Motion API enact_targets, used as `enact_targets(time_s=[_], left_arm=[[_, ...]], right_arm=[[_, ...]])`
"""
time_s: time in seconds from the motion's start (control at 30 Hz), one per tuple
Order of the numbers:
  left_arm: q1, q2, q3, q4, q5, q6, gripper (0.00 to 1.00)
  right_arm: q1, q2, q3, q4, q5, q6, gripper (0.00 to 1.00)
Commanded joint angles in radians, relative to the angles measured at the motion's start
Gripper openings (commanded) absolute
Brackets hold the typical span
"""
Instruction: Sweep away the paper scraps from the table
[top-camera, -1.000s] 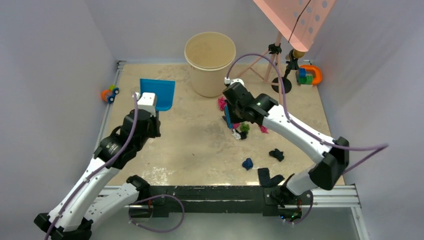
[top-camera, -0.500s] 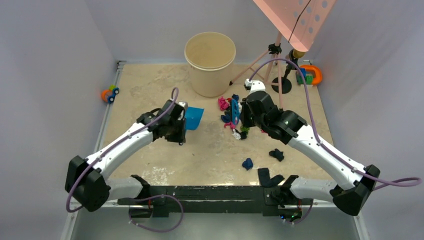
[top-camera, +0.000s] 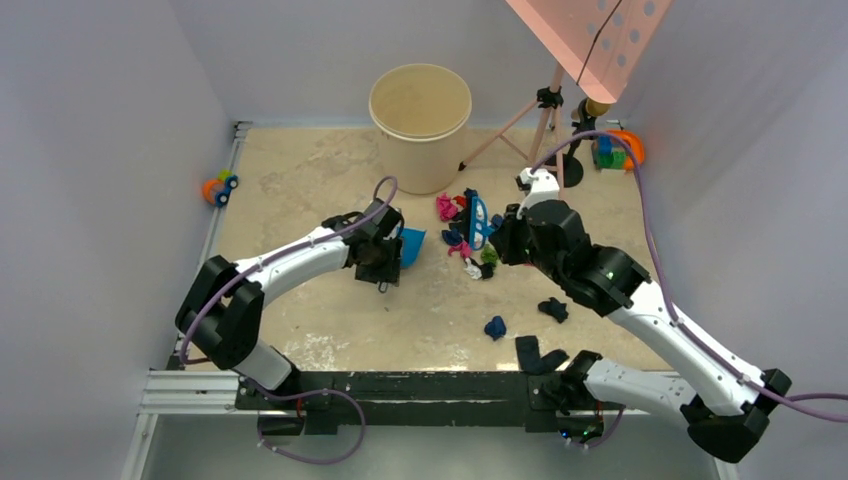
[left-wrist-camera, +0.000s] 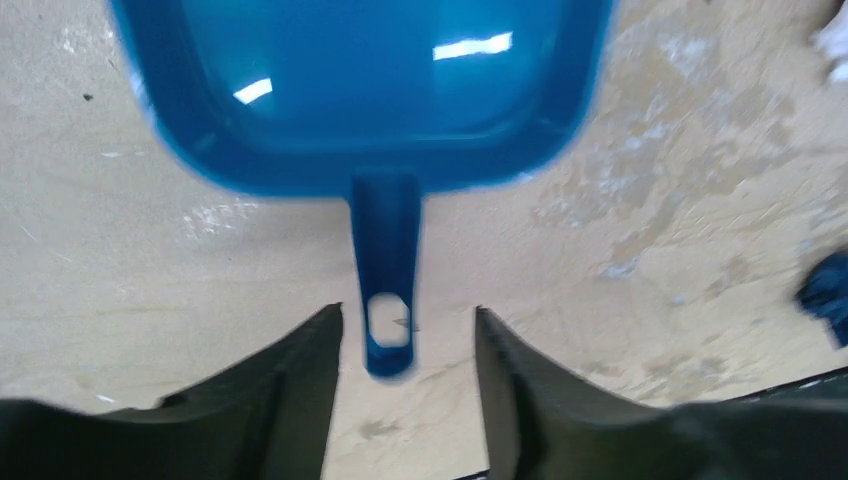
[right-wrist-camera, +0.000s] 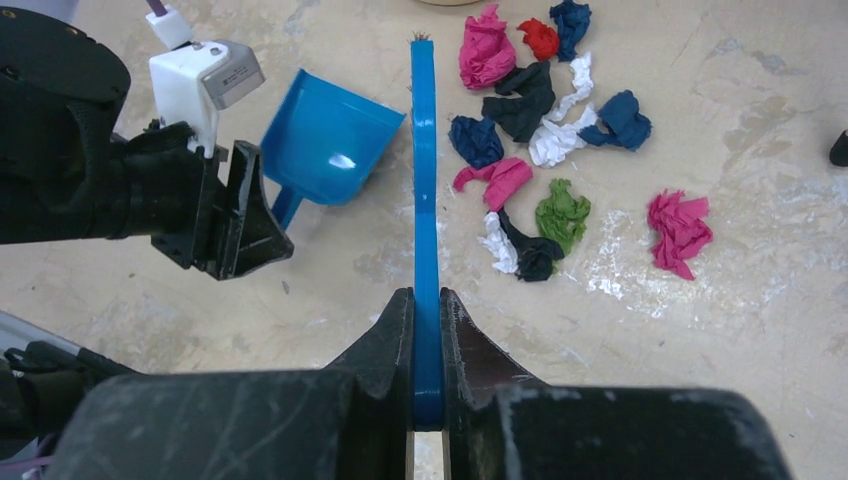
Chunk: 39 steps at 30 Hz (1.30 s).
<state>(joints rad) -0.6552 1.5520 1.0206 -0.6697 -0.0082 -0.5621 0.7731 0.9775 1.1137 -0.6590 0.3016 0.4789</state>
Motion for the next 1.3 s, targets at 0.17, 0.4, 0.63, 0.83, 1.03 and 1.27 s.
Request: enact_targets(time_s=[0.17, 0.4, 0.63, 0.83, 1.03, 1.27], left_arm=[[-0.008, -0.164, -0.072, 0.170, -0.069, 0.028, 0.99], [-0.050, -0.357, -0.369, 0.475, -0.161, 0.041, 0.97], [-0.109, -0.400, -0.576, 0.807, -0.299, 0.120, 0.91], [-0.109, -0.352, -0.592, 0.876, -0.314, 0.153, 0.82], [-0.109, -0.249, -0.573, 0.968, -0.296, 0.156, 0.66], [-0.109, -0.199, -0.551, 0.969, -0.337, 0.136, 0.43]], right_arm=[[-0.002, -0.114, -0.073, 0.106, 0.019, 0.029, 0.00], [-0.002, -0.131, -0.076, 0.134, 0.011, 0.018, 0.00], [-0.001, -0.131, -0.074, 0.148, -0.008, 0.019, 0.00], [-0.003, -0.154, -0.090, 0.151, -0.018, 0.035, 0.00], [-0.003, -0.165, -0.096, 0.141, -0.020, 0.041, 0.00], [-0.003, -0.181, -0.090, 0.115, -0.004, 0.032, 0.00]])
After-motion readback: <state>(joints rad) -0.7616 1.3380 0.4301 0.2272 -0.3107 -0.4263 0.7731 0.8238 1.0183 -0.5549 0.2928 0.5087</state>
